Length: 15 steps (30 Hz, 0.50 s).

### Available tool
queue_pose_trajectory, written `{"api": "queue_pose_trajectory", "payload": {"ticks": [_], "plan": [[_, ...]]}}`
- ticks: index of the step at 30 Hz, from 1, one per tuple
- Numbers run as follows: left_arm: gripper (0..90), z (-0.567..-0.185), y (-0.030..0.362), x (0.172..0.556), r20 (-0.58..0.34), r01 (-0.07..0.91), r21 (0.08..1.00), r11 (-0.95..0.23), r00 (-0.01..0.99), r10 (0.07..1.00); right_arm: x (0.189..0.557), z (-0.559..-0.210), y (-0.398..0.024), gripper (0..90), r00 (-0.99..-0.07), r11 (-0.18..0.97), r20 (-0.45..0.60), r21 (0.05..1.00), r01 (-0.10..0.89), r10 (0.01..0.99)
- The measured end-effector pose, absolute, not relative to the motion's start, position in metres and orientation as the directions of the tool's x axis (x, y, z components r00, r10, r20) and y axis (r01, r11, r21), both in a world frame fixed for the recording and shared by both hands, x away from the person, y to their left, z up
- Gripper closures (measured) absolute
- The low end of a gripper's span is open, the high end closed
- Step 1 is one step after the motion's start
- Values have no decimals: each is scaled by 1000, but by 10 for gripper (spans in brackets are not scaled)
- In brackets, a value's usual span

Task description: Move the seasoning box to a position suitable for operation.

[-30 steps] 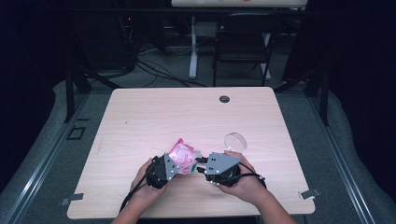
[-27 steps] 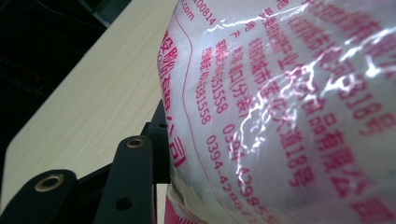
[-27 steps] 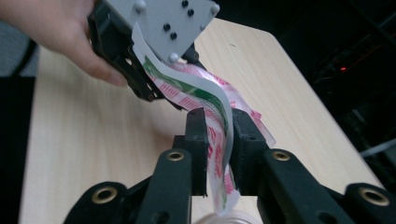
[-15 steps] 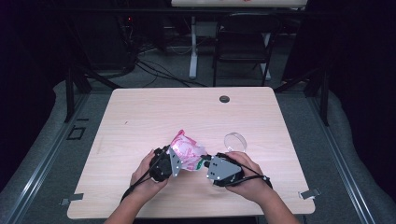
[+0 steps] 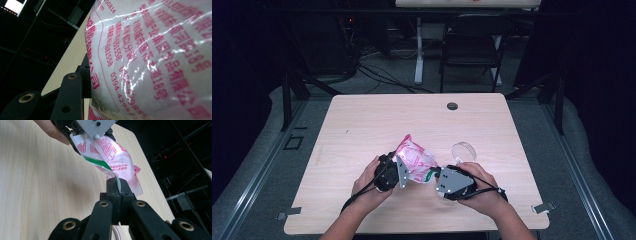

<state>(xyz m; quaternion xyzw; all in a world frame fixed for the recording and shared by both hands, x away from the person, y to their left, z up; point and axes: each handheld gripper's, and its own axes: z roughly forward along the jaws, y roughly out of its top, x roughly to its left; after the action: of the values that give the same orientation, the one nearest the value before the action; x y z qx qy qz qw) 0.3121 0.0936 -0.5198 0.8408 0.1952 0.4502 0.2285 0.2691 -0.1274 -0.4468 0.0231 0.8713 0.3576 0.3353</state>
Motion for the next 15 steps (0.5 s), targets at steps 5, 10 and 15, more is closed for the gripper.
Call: {"api": "queue_pose_trajectory", "payload": {"ticks": [5, 10, 15], "plan": [[589, -518, 90, 313, 676, 110, 563, -819, 509, 533, 270, -445, -130, 900, -783, 728, -548, 659, -188, 295], [589, -515, 87, 314, 704, 91, 536, -839, 500, 504, 272, -444, -136, 900, -792, 716, -528, 676, -174, 306], [590, -514, 85, 314, 712, 79, 531, -844, 498, 495, 273, -443, -138, 900, -798, 714, -516, 681, -162, 311]]}}
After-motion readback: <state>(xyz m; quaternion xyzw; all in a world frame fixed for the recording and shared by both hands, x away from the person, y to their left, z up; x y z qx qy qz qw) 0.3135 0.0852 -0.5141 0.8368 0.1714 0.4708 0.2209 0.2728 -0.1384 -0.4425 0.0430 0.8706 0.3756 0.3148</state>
